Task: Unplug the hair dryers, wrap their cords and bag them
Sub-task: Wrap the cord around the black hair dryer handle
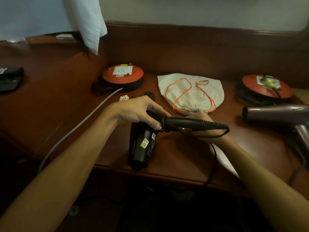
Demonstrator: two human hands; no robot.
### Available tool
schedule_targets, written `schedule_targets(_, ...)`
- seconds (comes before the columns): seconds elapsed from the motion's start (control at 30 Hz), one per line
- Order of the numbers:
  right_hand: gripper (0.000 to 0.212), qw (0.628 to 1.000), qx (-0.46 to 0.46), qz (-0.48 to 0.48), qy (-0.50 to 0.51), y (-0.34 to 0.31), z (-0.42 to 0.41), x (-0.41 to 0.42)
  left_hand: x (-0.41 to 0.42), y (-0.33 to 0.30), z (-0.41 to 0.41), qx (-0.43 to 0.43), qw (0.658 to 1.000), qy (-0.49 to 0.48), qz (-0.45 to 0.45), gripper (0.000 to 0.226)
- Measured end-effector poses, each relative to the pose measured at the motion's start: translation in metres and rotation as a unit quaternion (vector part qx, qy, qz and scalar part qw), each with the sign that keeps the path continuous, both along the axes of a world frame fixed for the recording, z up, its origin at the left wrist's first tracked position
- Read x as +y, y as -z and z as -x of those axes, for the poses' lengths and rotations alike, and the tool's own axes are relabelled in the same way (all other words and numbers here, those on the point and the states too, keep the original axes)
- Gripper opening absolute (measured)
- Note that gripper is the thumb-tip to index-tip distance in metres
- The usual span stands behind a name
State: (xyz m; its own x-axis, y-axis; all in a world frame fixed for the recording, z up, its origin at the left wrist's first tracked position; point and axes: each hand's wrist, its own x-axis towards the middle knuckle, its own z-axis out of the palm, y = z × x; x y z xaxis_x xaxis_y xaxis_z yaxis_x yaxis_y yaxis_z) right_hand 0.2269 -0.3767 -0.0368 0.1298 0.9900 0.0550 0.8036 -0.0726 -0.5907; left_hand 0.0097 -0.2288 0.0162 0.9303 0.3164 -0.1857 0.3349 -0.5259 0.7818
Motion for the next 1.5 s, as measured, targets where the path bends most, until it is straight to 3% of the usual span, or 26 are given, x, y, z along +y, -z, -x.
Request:
schedule_targets(0.07, 0.011, 0.999, -0.004, 0.011, -0.034, -0.01, -0.004, 0.011, -0.004, -0.001, -0.004, 0.014, 1.0, 0.012, -0.023, 0.046)
schedule_targets(0.17, 0.02, 1.0, 0.016, 0.022, -0.015, -0.023, -0.005, 0.017, -0.007, -0.003, -0.012, 0.052, 0.996, 0.03, -0.061, 0.047)
schedule_targets(0.3, 0.017, 0.995, 0.061, 0.07, -0.046, -0.05, -0.01, 0.012, -0.017, -0.007, -0.023, 0.106, 0.989, 0.052, -0.086, 0.069)
schedule_targets(0.37, 0.015, 0.99, 0.038, 0.106, -0.079, -0.066, -0.007, 0.01, -0.026, -0.011, -0.031, 0.111, 0.983, 0.09, -0.117, 0.076)
schedule_targets(0.47, 0.014, 0.982, -0.014, 0.136, -0.129, -0.082, 0.007, 0.007, -0.034, -0.015, -0.035, 0.099, 0.978, 0.11, -0.148, 0.075)
schedule_targets(0.63, 0.015, 0.984, 0.053, 0.125, -0.115, -0.084, 0.015, -0.003, -0.03, -0.01, -0.028, 0.099, 0.985, 0.079, -0.116, 0.061)
schedule_targets(0.77, 0.012, 0.988, 0.019, 0.098, -0.122, -0.081, 0.02, -0.008, -0.029, -0.011, -0.028, 0.107, 0.987, 0.063, -0.098, 0.045)
schedule_targets(0.83, 0.012, 0.991, 0.001, 0.086, -0.105, -0.085, 0.016, -0.012, -0.032, -0.01, -0.027, 0.108, 0.987, 0.06, -0.099, 0.046)
schedule_targets(0.93, 0.024, 0.987, -0.003, 0.145, -0.07, -0.089, -0.002, -0.019, -0.034, -0.01, -0.025, 0.099, 0.985, 0.05, -0.134, 0.053)
schedule_targets(1.03, 0.033, 0.979, 0.048, 0.182, -0.076, -0.082, -0.025, -0.034, -0.033, -0.008, -0.023, 0.095, 0.984, 0.035, -0.148, 0.06)
schedule_targets(1.17, 0.024, 0.969, 0.189, 0.137, -0.08, -0.079, -0.021, -0.055, -0.029, -0.007, -0.017, 0.078, 0.991, 0.023, -0.11, 0.054)
schedule_targets(1.23, 0.023, 0.987, 0.122, 0.073, -0.072, -0.082, -0.005, -0.059, -0.025, -0.006, -0.015, 0.055, 0.993, 0.014, -0.105, 0.049)
schedule_targets(1.3, 0.025, 0.998, -0.015, 0.021, -0.065, -0.083, 0.016, -0.064, -0.021, -0.005, -0.013, 0.033, 0.994, 0.0, -0.102, 0.048)
schedule_targets(1.4, 0.024, 0.966, -0.255, 0.022, -0.031, -0.081, 0.044, -0.075, -0.02, 0.0, -0.011, 0.017, 0.995, -0.012, -0.094, 0.052)
schedule_targets(1.5, 0.026, 0.957, -0.285, 0.053, -0.008, -0.085, 0.033, -0.076, -0.021, 0.002, -0.01, 0.023, 0.995, -0.015, -0.094, 0.053)
